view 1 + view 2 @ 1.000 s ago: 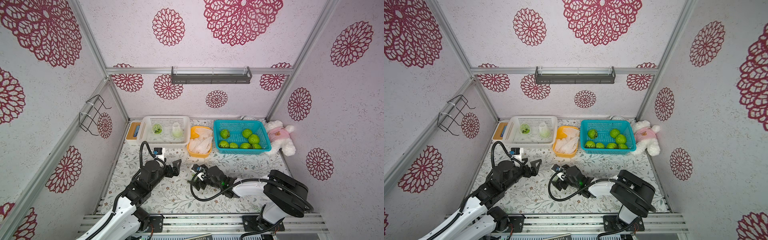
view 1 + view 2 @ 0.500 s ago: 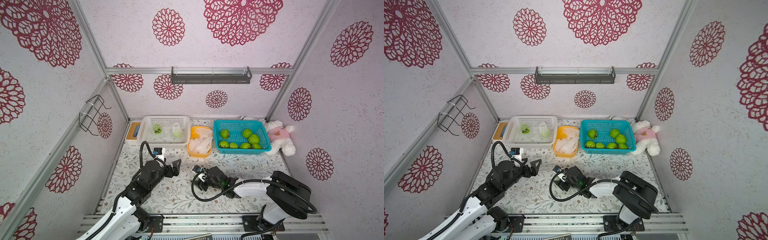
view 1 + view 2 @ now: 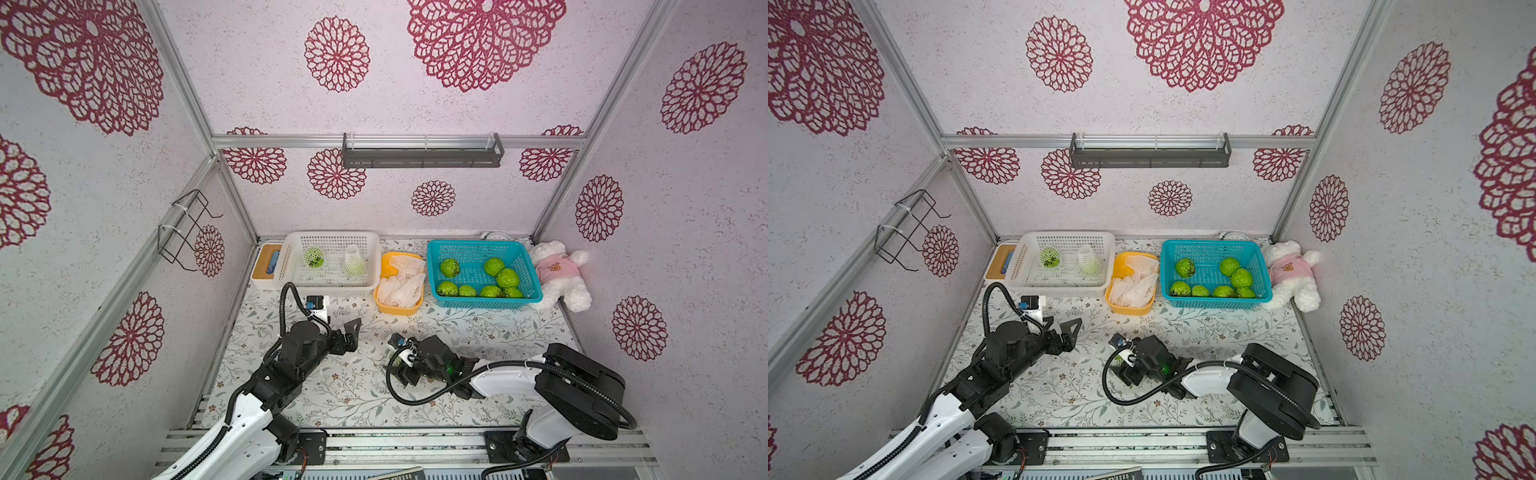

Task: Sleeve custard apples in foam nets
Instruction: Pick up the custard apple from the center of the board.

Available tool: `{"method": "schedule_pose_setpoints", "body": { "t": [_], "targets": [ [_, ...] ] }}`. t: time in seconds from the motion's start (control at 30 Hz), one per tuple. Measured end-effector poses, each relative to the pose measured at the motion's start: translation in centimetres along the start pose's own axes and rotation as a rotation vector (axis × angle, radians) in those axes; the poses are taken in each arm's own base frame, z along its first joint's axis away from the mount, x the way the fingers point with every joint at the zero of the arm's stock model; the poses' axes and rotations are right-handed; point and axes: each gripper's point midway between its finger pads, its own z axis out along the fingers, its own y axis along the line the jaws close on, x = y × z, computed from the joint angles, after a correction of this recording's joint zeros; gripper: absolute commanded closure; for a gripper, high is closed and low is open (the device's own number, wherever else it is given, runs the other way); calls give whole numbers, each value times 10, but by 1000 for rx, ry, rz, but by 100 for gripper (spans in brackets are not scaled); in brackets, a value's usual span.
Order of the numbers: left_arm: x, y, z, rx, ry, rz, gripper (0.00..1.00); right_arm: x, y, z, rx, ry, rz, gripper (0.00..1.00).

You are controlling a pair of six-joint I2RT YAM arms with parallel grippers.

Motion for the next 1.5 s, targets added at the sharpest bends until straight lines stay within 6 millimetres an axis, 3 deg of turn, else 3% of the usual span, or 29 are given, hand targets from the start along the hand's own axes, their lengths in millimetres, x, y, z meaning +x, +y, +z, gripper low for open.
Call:
{"method": "schedule_pose_setpoints", "body": {
  "t": [0.63,0.77,0.97,1.33,1.43,1.5],
  "targets": [
    [-11,-3,2,-19,6,8,3,20,-4,-12,10,33,-16,10],
    [-7,-1,6,-26,21,8,3,30,-4,-13,10,56,-15,12],
    [-2,-1,12,-35,46,10,3,29,-5,-14,14,54,-20,19],
    [-10,-6,12,-18,30,12,3,14,-8,-24,21,16,-5,25],
    [-12,-10,11,3,22,37,3,-6,-18,-36,38,-24,46,25],
    [-18,-18,8,35,-3,66,3,-36,-32,-49,58,-84,108,25]
  ]
}}
